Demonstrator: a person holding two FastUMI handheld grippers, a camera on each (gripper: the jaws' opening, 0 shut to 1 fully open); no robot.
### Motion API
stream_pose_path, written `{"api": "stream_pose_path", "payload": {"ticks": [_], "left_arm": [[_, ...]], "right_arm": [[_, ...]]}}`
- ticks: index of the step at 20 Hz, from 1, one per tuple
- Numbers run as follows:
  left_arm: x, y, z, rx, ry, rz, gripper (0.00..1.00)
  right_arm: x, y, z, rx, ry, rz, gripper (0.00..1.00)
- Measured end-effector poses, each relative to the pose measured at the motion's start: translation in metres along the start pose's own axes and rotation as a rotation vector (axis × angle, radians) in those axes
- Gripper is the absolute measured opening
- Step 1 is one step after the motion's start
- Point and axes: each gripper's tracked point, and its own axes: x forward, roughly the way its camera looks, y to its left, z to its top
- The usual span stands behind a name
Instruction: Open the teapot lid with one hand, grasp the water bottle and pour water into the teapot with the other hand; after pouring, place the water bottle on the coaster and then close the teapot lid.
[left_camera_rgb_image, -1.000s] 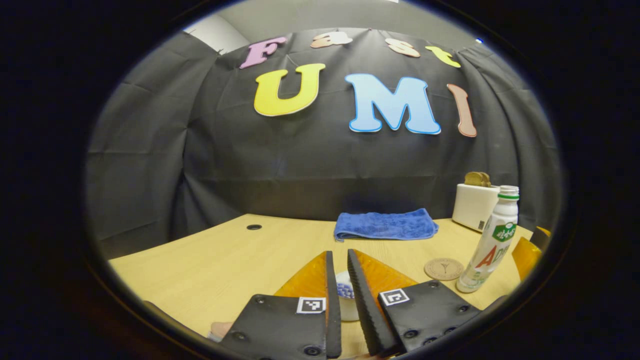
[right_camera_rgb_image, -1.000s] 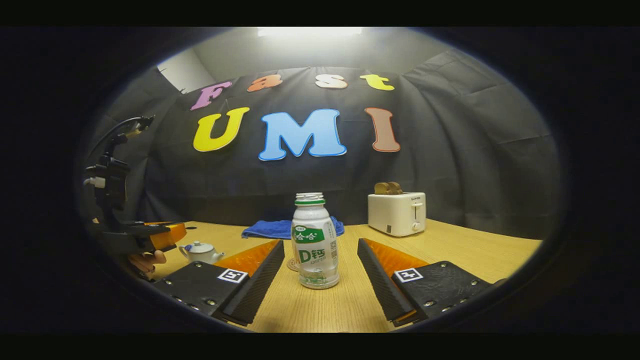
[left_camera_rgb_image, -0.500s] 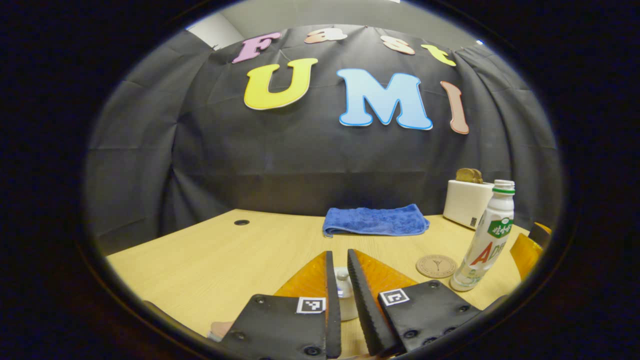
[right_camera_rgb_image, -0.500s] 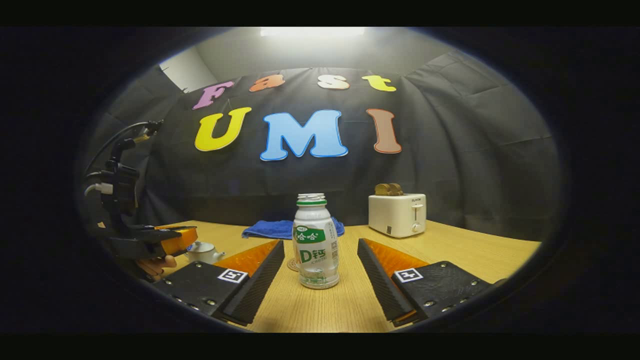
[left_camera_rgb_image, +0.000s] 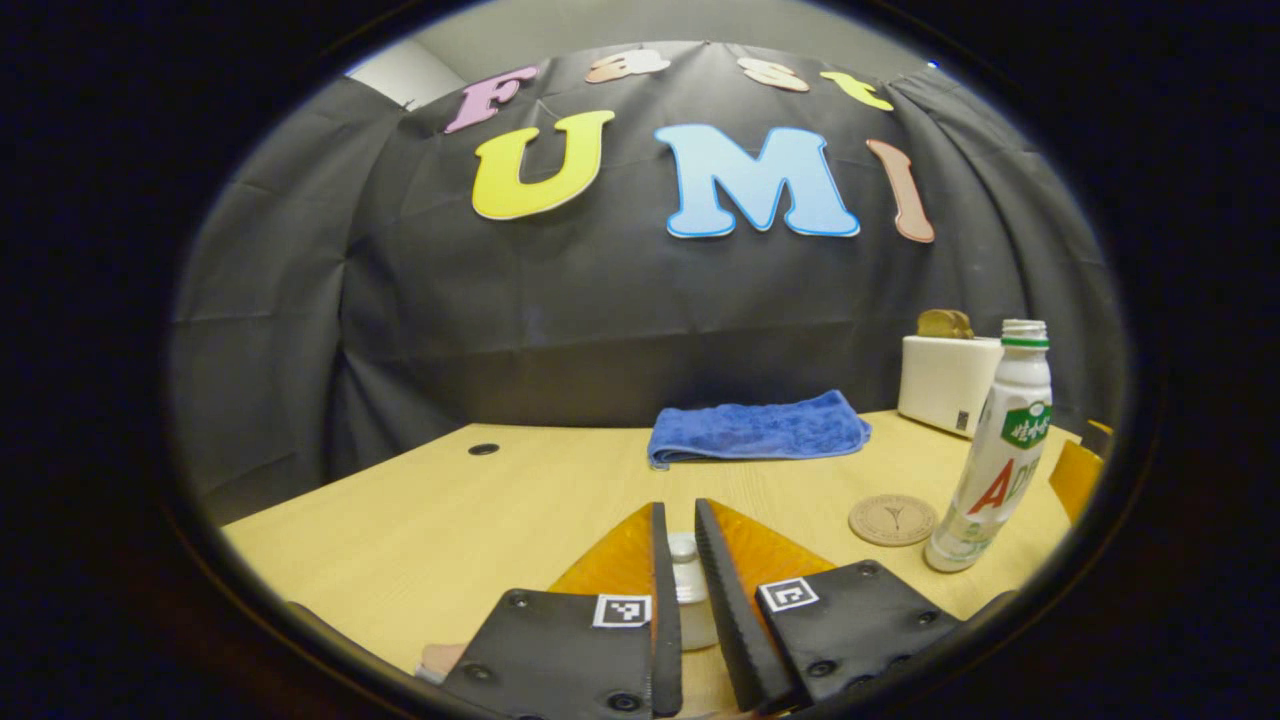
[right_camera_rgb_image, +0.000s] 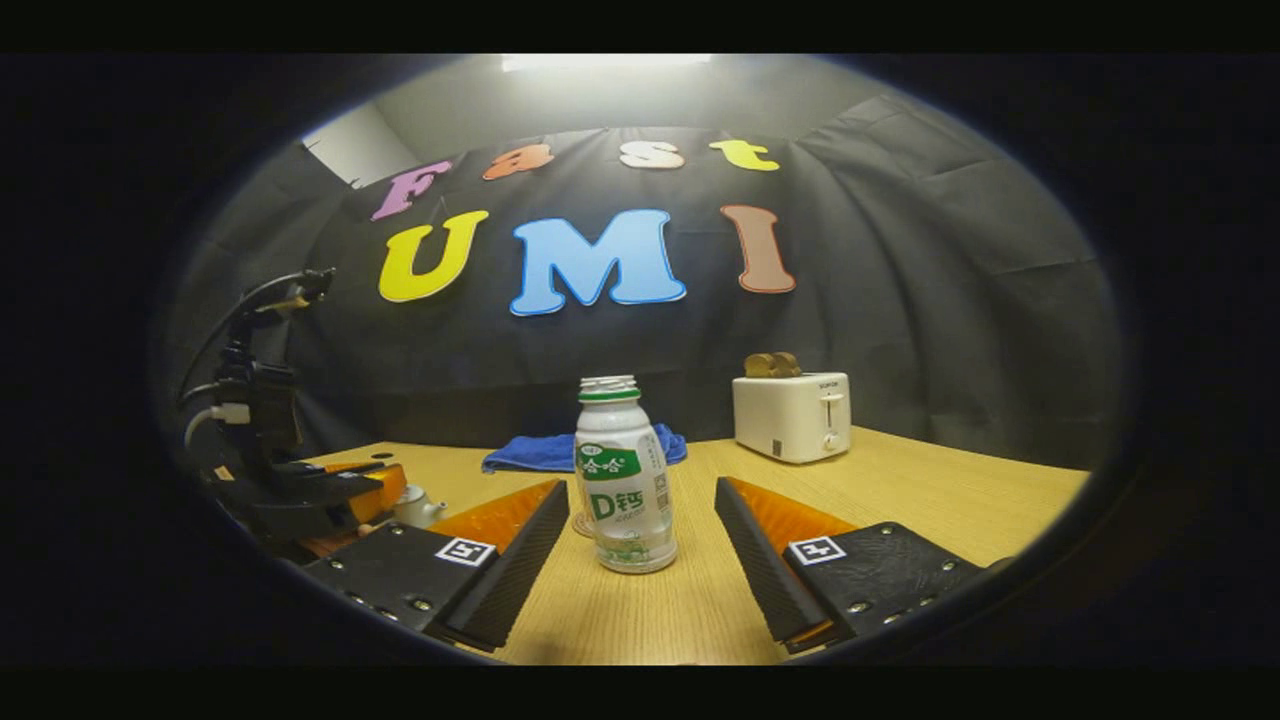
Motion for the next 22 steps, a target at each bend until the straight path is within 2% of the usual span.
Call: {"api": "stream_pose_path", "payload": {"ticks": [3, 4, 5, 6, 8, 12, 13, 14, 15, 16, 17, 22], "left_arm": [[0.004, 0.001, 0.000, 0.010, 0.005, 0.007, 0.25], [0.005, 0.000, 0.000, 0.004, 0.007, 0.005, 0.00], [0.005, 0.001, -0.001, -0.004, 0.008, 0.004, 0.72], [0.005, 0.003, -0.001, -0.014, 0.009, 0.004, 0.00], [0.004, 0.001, -0.001, -0.009, 0.013, 0.002, 0.68], [0.005, 0.001, 0.001, 0.019, 0.022, 0.010, 0.63], [0.004, 0.001, 0.000, 0.014, 0.024, 0.007, 0.17], [0.004, 0.001, 0.001, 0.006, 0.029, 0.003, 0.17], [0.004, 0.003, 0.000, 0.000, 0.030, 0.003, 0.21], [0.005, 0.004, 0.003, -0.005, 0.027, 0.003, 0.43], [0.002, 0.004, 0.006, -0.009, 0.019, 0.004, 0.17], [-0.009, 0.011, 0.025, -0.016, -0.035, 0.017, 0.17]], "right_arm": [[0.001, -0.001, -0.003, 0.019, 0.009, 0.001, 0.91], [0.001, -0.002, -0.003, 0.025, 0.014, -0.001, 0.91], [0.001, -0.003, -0.004, 0.029, 0.019, -0.003, 0.91], [0.001, -0.004, -0.005, 0.033, 0.022, -0.005, 0.91], [0.001, -0.004, -0.003, 0.035, 0.018, -0.005, 0.91], [0.000, -0.003, 0.000, 0.009, 0.002, -0.006, 0.92], [0.000, -0.001, -0.001, 0.004, 0.002, 0.001, 0.92], [0.000, 0.002, -0.001, 0.000, 0.004, 0.008, 0.91], [0.000, 0.003, -0.002, -0.004, 0.006, 0.015, 0.91], [0.000, 0.005, -0.002, -0.008, 0.007, 0.018, 0.92], [0.000, 0.005, -0.002, -0.012, 0.007, 0.020, 0.92], [0.000, 0.006, -0.003, -0.016, 0.006, 0.018, 0.92]]}}
